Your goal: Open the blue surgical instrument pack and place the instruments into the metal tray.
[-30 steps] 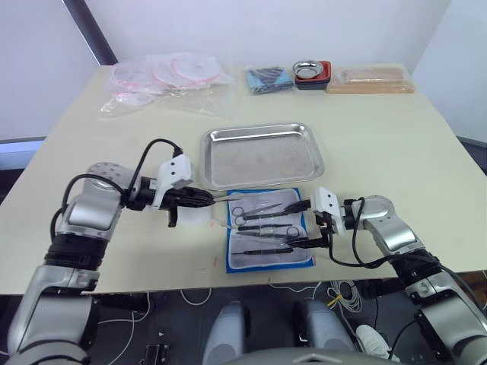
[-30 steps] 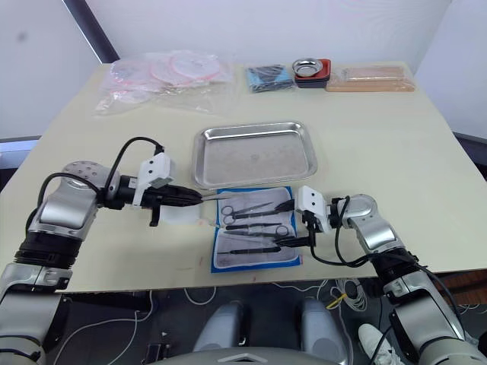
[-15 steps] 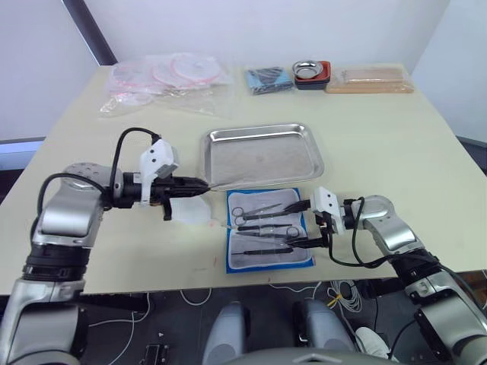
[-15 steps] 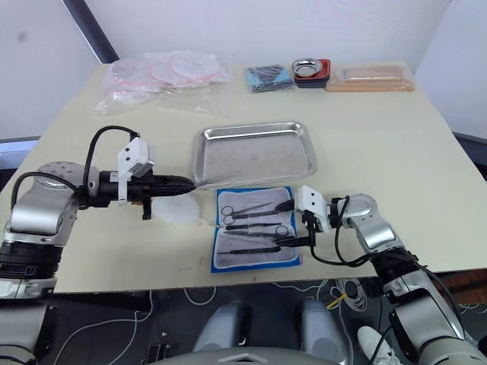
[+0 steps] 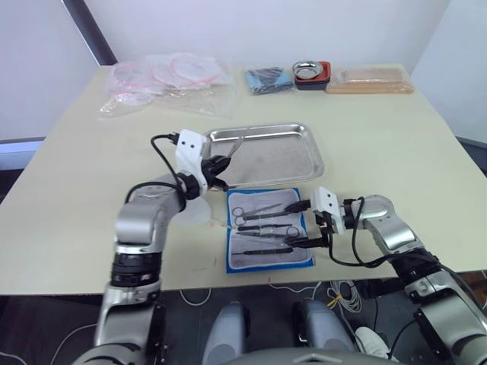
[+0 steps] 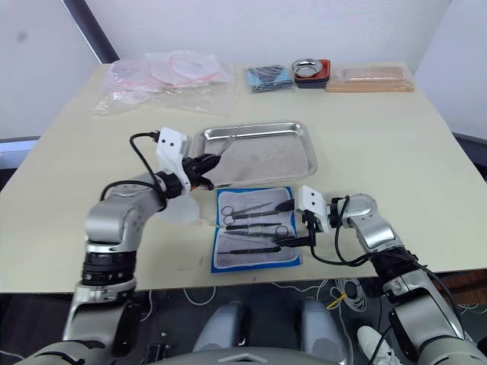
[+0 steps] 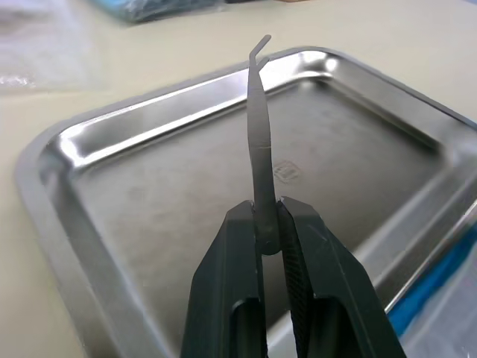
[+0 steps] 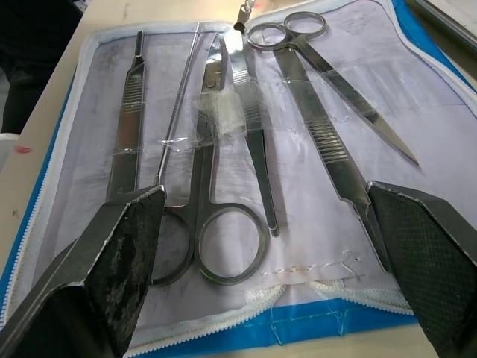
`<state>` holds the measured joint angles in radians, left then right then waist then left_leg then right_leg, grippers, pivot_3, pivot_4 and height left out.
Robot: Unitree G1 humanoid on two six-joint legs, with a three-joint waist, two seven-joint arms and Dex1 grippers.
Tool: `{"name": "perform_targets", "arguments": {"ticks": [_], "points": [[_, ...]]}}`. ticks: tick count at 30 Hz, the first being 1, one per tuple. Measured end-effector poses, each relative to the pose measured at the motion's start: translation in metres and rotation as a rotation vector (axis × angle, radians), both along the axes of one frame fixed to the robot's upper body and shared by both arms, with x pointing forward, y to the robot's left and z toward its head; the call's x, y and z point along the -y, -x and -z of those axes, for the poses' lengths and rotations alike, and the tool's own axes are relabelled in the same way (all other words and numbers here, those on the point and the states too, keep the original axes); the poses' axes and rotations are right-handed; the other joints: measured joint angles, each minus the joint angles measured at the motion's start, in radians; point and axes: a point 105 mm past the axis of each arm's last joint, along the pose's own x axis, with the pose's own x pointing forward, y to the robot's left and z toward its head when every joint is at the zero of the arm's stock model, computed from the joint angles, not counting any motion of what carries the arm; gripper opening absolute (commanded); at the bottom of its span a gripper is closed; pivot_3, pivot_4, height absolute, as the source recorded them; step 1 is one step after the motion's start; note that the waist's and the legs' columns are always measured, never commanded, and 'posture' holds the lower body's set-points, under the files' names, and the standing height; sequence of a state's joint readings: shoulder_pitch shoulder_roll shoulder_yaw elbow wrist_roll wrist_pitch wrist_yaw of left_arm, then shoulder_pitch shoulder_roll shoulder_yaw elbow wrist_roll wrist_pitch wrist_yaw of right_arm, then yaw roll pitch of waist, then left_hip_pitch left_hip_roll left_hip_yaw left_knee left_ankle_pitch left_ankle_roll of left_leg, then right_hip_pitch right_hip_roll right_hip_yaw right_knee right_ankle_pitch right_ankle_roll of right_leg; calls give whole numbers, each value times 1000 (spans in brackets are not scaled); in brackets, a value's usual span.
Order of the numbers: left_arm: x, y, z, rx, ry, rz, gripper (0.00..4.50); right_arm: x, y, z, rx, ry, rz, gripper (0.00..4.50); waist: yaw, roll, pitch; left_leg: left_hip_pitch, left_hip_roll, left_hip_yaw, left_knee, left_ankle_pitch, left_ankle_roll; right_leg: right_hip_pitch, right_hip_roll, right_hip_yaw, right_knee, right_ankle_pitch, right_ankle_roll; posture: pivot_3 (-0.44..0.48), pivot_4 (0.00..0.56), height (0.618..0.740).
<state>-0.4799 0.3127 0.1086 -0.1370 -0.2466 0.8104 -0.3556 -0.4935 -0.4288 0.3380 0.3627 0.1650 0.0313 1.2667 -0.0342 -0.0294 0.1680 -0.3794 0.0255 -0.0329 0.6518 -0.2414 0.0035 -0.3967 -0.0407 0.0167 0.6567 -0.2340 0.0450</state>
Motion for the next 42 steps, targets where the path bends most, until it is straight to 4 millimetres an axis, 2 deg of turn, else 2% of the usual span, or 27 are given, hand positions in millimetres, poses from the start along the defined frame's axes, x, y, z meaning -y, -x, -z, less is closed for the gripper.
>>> {"name": "perform_targets", "arguments": {"ticks": [3,6,9,13,20,30,31,32,35,42], "points": [[-2,-8,2,12,-12,-155,97,0,0,0,0,0,1,4500,0,0,0,0,-1,1,0,0,0,0,0,0,0,0,0,0,150,740],[-2,-10,3,14,-8,-204,97,1,0,0,-1,0,2,4500,0,0,-1,0,-1,1,0,0,0,1,0,-1,0,0,0,0,150,740],[5,-13,17,-23,-16,-296,97,1,0,1,-1,0,4,4500,0,-1,-1,0,-1,1,0,0,0,2,0,0,-1,0,0,0,150,740],[5,-14,25,-40,-29,-375,97,0,0,1,-1,0,3,4500,0,-1,-1,0,-1,1,0,0,0,2,0,-1,-1,0,0,0,150,740],[1,-15,35,-75,-14,-446,97,0,0,0,-1,0,3,4500,0,-1,-1,0,-2,1,0,0,0,2,0,-1,-1,0,0,0,150,740],[-3,-17,36,-89,10,-485,97,1,0,1,-1,0,5,4500,0,-1,-1,0,-2,0,0,0,0,2,0,-1,-1,0,0,0,150,740],[-4,-17,36,-89,13,-489,890,1,0,1,-1,0,5,4500,0,-1,-1,0,-2,0,0,0,0,2,0,-1,-1,0,0,0,150,740],[-4,-17,36,-89,12,-489,1135,1,0,1,-1,0,5,4500,0,-1,-1,0,-2,0,0,0,0,2,0,-1,-1,0,0,0,150,740],[-3,-17,35,-88,13,-486,2386,1,0,1,-1,0,6,4500,0,-1,-1,0,-2,0,0,0,0,2,0,-1,-1,0,0,0,150,740],[-3,-17,35,-92,11,-484,2386,0,0,1,-1,-3,5,4500,-3,-1,-1,0,-2,0,0,0,0,2,0,-1,-1,0,0,0,150,740]]}}
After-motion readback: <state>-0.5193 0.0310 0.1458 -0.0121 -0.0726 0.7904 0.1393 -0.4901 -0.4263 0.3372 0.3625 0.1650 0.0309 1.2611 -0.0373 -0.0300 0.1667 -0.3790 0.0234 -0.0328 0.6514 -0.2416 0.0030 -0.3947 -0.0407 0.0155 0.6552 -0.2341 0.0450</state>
